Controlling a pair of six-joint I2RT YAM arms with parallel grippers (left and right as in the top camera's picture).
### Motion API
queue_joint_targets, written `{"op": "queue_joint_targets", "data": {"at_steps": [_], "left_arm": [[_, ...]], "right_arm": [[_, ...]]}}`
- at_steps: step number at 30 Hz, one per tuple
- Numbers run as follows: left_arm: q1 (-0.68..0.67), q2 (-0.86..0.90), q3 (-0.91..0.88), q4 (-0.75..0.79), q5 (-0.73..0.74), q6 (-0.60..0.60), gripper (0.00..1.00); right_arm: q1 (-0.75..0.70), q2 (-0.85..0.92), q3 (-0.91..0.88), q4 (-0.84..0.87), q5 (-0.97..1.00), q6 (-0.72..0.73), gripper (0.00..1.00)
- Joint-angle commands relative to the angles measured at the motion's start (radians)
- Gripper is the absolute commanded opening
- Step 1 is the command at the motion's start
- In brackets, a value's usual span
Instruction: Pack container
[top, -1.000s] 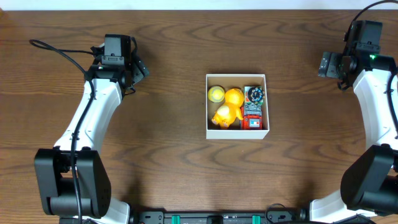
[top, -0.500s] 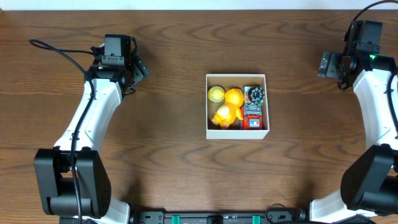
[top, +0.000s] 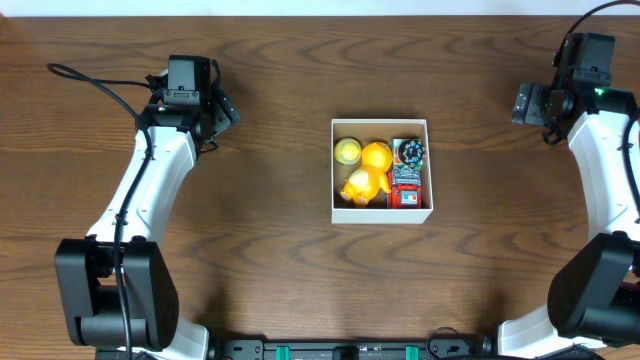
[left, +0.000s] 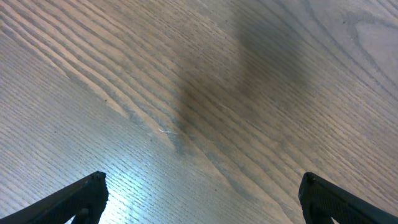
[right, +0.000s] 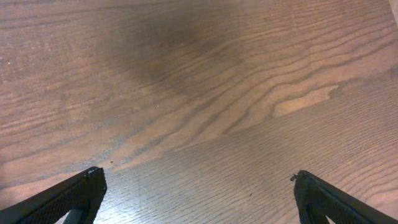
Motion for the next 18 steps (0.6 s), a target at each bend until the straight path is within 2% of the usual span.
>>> {"op": "queue_joint_targets", "data": {"at_steps": [1, 14, 18], "left_arm": [[0.003, 0.0, 0.01, -0.003, -0.013, 0.01, 0.98], [0.003, 0.001, 0.01, -0.003, -0.012, 0.01, 0.98], [0.003, 0.0, 0.01, -0.003, -0.013, 0.01, 0.98]], "right_arm": [[-0.005, 0.009, 0.015, 0.002, 0.003, 0.017, 0.99], [-0.005, 0.009, 0.015, 0.001, 0.003, 0.017, 0.99], [-0.005, 0.009, 0.015, -0.062, -0.002, 0.018, 0.99]]}}
